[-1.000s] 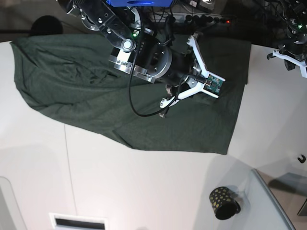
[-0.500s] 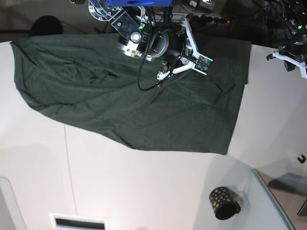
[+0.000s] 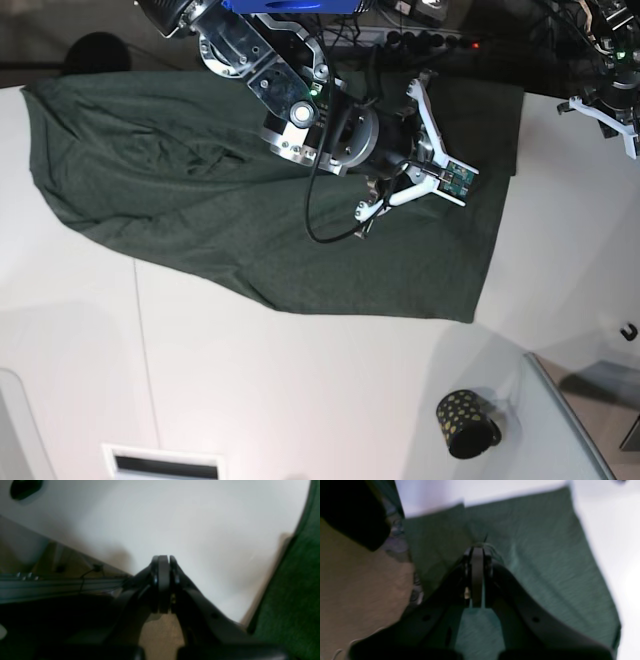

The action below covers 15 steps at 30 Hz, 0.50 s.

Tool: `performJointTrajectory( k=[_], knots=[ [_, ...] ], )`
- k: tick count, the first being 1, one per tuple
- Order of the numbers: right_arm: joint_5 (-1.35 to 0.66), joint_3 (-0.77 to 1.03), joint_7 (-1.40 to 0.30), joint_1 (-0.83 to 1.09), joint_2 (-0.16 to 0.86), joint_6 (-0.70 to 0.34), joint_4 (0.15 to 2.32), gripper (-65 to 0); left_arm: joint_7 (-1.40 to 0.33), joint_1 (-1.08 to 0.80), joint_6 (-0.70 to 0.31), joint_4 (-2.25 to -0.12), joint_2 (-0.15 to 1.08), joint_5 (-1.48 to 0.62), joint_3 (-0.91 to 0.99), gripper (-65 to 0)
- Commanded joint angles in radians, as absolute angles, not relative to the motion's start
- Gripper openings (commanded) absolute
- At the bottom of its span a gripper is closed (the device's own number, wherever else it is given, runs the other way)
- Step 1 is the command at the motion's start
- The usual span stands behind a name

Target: Layout the t-shirt on the table in an organized manner, then fold the t-shirt properly

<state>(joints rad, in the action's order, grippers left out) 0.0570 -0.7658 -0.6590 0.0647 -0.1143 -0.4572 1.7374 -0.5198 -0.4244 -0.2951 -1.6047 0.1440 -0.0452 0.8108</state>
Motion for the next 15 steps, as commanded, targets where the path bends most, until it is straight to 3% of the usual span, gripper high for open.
performJointTrajectory(
  k=[1,9,15],
  knots=[
    [0.047,-0.769,-0.642,0.031,-0.133,-0.458,1.736,-64.8,-0.496,-0.427,-0.292,-1.627,0.157,-0.042,0.817,-65.0],
    [0.047,-0.892,-0.535,-0.085,-0.142,-0.458,1.445,-65.0,-0.501,-0.443,-0.292,-1.627,0.157,-0.038,0.819,-65.0],
    [0.053,-0.889,-0.541,-0.033,-0.113,-0.458,1.589,-65.0,-0.496,-0.456,-0.292,-1.623,0.159,-0.041,0.819,-65.0]
  ],
)
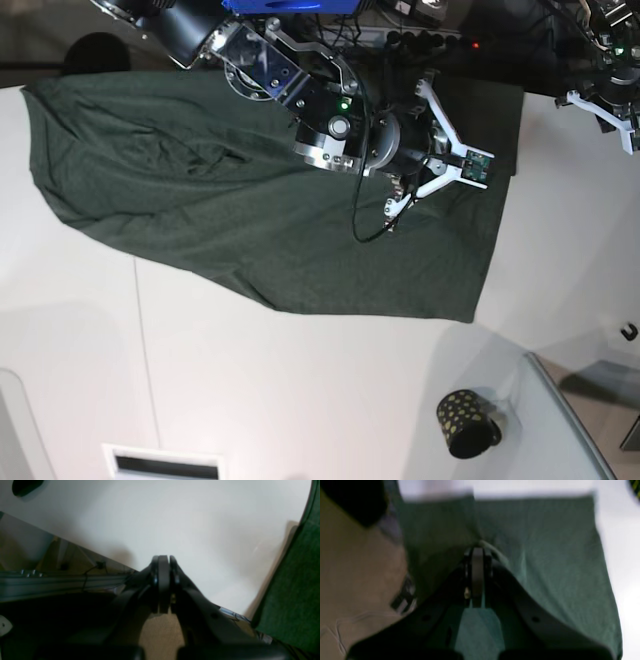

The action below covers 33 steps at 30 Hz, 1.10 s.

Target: Layout the t-shirt on the table in an organized manner, then fold the t-shirt properly

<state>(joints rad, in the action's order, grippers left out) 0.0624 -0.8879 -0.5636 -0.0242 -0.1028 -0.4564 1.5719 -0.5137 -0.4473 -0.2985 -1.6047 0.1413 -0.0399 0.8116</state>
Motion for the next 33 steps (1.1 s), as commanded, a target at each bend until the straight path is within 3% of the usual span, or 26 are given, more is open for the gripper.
performJointTrajectory(
  k=[1,9,18,33],
  knots=[
    [0.053,-0.889,-0.556,-0.024,-0.099,-0.458,1.632,-65.0,-0.496,-0.456,-0.292,-1.624,0.159,-0.039,0.819,-65.0],
    [0.050,-0.889,-0.714,0.081,0.012,-0.458,1.893,-65.0,-0.498,-0.450,-0.292,-1.626,0.159,-0.035,0.819,-65.0],
    [0.050,-0.889,-0.710,0.162,0.045,-0.458,1.910,-64.8,-0.498,-0.452,-0.292,-1.626,0.159,-0.042,0.819,-65.0],
    [0.048,-0.897,-0.605,-0.081,-0.134,-0.464,1.443,-64.8,-0.499,-0.460,-0.292,-1.626,0.159,-0.035,0.819,-65.0]
  ],
)
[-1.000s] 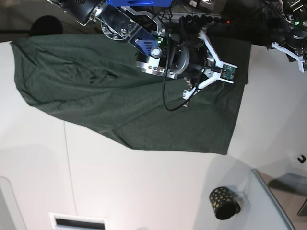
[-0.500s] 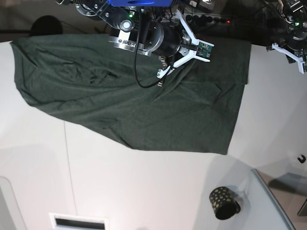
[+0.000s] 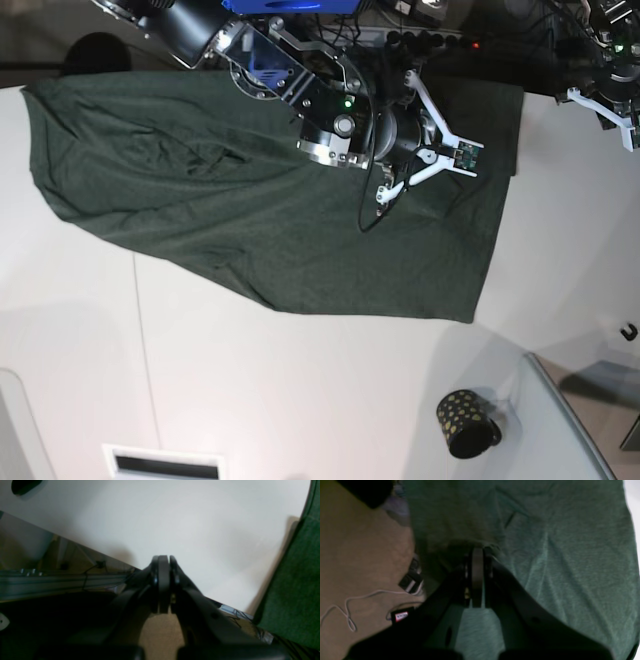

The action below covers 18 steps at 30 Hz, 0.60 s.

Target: Layout the t-shirt on the table in an organized manner, then fold the t-shirt properly

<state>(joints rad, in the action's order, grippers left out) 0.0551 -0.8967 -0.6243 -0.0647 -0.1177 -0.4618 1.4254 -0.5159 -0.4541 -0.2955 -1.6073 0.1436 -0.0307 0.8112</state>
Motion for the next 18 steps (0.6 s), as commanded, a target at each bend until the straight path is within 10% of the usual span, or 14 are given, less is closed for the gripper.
performJointTrajectory(
  k=[1,13,18],
  knots=[
    [0.048,-0.897,-0.593,-0.096,-0.139,-0.464,1.415,-65.0,-0.499,-0.460,-0.292,-1.624,0.159,-0.035,0.819,-65.0],
    [0.047,-0.897,-0.346,-0.239,-0.153,-0.464,1.144,-63.9,-0.503,-0.460,-0.292,-1.620,0.159,-0.033,0.819,-65.0],
    [0.047,-0.900,-0.208,-0.269,-0.154,-0.464,1.115,-53.0,-0.503,-0.460,-0.292,-1.620,0.157,-0.033,0.817,-65.0]
  ],
)
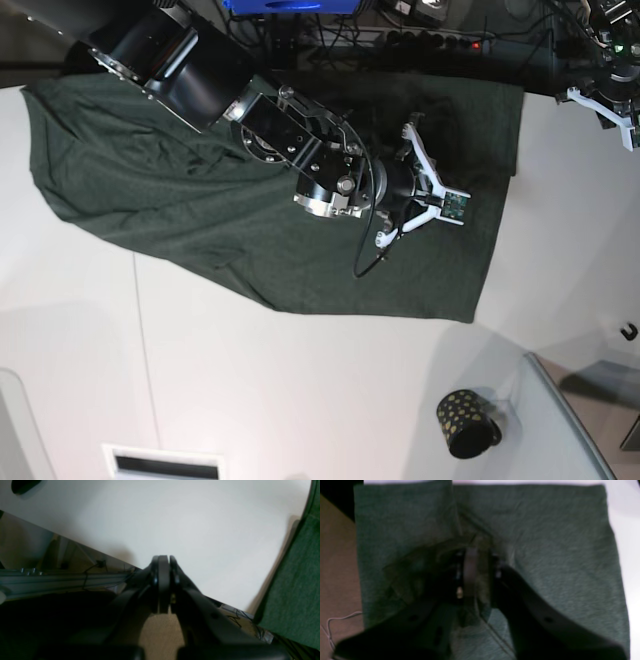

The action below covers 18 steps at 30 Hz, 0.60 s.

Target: Layout the t-shirt on the table in an organized manner, then fold the t-shirt properly

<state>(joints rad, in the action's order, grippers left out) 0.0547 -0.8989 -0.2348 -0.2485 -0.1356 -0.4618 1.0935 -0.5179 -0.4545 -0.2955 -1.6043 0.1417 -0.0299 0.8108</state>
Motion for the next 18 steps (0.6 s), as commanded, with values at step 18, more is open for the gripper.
performJointTrajectory(
  k=[18],
  knots=[
    [0.054,-0.662,-0.527,0.050,0.087,-0.458,1.756,-39.2,-0.495,-0.470,-0.294,-1.662,0.136,-0.031,0.746,-65.0]
  ],
)
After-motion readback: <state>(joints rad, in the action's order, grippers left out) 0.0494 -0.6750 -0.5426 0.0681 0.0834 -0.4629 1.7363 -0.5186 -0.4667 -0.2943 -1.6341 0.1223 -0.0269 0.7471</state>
